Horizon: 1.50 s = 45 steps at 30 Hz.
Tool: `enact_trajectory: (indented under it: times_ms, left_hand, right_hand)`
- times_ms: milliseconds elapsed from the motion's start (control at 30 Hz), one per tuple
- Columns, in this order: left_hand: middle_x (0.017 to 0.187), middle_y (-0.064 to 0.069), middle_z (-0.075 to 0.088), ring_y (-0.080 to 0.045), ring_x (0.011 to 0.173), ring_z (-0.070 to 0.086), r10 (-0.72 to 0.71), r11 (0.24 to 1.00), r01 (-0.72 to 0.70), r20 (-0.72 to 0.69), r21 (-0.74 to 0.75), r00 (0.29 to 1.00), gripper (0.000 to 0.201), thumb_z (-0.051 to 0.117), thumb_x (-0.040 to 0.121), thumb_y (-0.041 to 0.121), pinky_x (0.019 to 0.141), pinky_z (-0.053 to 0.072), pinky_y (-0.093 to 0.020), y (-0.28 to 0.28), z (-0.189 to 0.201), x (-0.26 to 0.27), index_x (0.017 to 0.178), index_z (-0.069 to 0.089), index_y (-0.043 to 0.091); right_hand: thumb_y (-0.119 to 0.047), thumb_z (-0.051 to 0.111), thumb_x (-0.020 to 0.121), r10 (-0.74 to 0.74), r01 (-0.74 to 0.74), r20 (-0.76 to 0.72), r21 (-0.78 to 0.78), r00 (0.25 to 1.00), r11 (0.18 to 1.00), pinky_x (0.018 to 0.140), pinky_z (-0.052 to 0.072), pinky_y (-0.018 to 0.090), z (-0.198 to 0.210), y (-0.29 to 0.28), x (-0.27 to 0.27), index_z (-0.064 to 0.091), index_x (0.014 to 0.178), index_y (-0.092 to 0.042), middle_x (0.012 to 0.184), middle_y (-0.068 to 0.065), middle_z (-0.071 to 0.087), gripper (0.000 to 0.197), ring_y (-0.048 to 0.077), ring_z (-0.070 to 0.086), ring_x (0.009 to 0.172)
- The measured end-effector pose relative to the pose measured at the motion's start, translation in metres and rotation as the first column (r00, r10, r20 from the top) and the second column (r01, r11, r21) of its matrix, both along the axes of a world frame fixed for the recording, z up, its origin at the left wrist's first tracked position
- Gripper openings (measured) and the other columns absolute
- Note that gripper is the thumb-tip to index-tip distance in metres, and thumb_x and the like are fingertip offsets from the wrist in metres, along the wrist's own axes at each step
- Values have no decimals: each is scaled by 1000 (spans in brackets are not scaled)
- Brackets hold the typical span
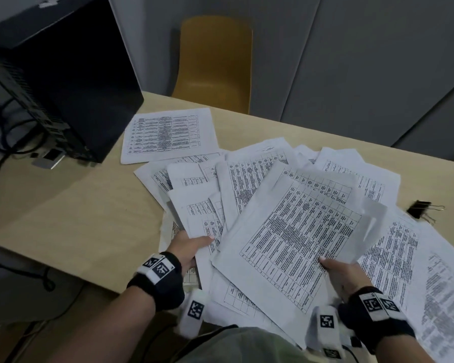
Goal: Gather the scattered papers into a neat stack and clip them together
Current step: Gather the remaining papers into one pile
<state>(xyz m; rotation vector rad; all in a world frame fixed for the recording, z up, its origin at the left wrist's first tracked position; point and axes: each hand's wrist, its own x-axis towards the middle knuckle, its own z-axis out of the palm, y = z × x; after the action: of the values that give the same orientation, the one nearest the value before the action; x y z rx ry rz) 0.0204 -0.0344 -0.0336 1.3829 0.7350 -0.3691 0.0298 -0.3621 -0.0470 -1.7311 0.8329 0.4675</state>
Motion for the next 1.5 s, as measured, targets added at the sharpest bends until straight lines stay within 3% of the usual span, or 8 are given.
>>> enact_trajectory:
  times_ms: [233,400,567,800,967,1200,1367,1500]
  left_hand:
    - [97,-10,66,-31,92,64,5,911,-27,54,412,999,22,56,85,8,85,51,-37,11,6,6,106,64,6]
    - [85,1,62,-24,87,58,24,845,-142,228,515,973,22,52,93,15,67,42,-24,42,37,0,112,61,9]
    - [99,-20,65,-35,96,61,166,778,-364,390,513,906,28,53,93,18,86,48,-42,67,66,12,111,61,-1]
    - [102,-9,58,-20,94,56,379,647,-675,618,354,688,28,58,89,25,86,44,-30,92,119,45,104,58,1]
    - [94,-5,59,-17,87,59,379,641,-710,685,291,622,17,61,84,26,81,49,-31,84,138,58,90,58,10]
    - [95,-5,62,-25,92,60,189,857,-374,460,354,868,17,58,88,13,80,46,-30,20,96,61,104,61,7]
    - [72,-1,53,-15,63,50,-105,890,1,203,455,973,18,53,92,15,53,39,-23,-12,53,47,105,58,4]
    - [80,-3,55,-18,70,52,-187,844,105,105,526,977,10,53,93,17,58,40,-22,-13,47,54,98,54,9]
  right_hand:
    - [-29,67,81,40,-41,-6,-140,999,989,83,44,39,-3,0,0,48,109,2,96,17,61,46,32,57,87]
    - [-30,66,82,63,-64,-12,-169,998,984,65,45,33,4,5,1,48,105,3,88,17,61,44,30,58,75]
    - [-27,64,84,94,-93,-3,-184,996,979,77,44,34,8,9,1,49,97,2,90,16,61,35,29,57,78]
    - [-25,65,84,75,-78,-23,-175,997,981,56,40,28,11,9,2,49,103,7,82,15,60,41,25,55,68]
    - [-21,69,79,11,-13,-31,-68,999,998,85,50,44,5,10,-1,43,118,2,92,17,60,52,31,58,84]
    - [-7,62,83,-40,40,27,-26,999,999,57,41,30,11,9,-1,43,110,5,78,14,56,35,26,53,69]
    - [-11,70,76,-48,50,30,-68,998,996,83,53,53,5,11,-1,51,100,3,85,21,64,34,39,63,83]
    - [-23,73,72,-57,54,21,110,998,992,77,51,42,11,9,5,48,108,3,83,16,59,51,31,57,79]
